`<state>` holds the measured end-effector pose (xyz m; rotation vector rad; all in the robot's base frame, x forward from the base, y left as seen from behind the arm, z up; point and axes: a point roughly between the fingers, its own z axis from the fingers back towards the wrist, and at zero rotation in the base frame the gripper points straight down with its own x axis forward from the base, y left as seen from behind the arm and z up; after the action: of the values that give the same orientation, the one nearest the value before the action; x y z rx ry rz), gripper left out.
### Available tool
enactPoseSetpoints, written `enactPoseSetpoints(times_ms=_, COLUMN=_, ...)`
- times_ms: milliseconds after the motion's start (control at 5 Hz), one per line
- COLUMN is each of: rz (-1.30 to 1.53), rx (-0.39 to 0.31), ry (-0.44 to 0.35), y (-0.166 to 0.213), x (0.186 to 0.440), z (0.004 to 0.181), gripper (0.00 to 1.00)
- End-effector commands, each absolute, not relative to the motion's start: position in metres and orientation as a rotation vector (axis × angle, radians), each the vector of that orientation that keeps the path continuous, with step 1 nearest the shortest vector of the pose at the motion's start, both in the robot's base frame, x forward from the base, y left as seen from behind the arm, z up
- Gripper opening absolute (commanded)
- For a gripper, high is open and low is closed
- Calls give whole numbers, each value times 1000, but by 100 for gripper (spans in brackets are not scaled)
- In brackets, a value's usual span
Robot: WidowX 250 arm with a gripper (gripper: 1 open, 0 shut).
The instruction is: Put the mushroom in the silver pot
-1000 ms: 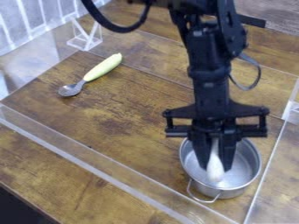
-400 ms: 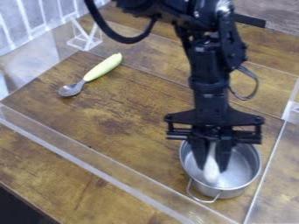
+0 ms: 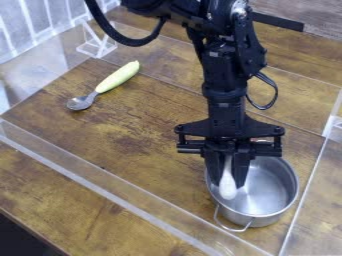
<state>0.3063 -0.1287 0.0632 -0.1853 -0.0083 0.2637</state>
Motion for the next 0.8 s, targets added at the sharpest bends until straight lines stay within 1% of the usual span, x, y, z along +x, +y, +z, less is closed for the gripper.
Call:
enactPoseSetpoints(times_ms=0, rz=282, rx=-213, ry=-89, y=-121, x=311, z=100, gripper=0)
enactPoseSetpoints(times_ms=200, rz=293, rx=-221, ry=-109, y=-120, x=311, z=116, gripper=0)
enactPoseSetpoints(times_ms=400, rz=320, rx=-242, ry=-129, y=-121, x=309, z=120, gripper=0)
enactPoseSetpoints(times_ms=600, rz=330, rx=-256, ry=-135, y=-126, x=306, z=115, gripper=0)
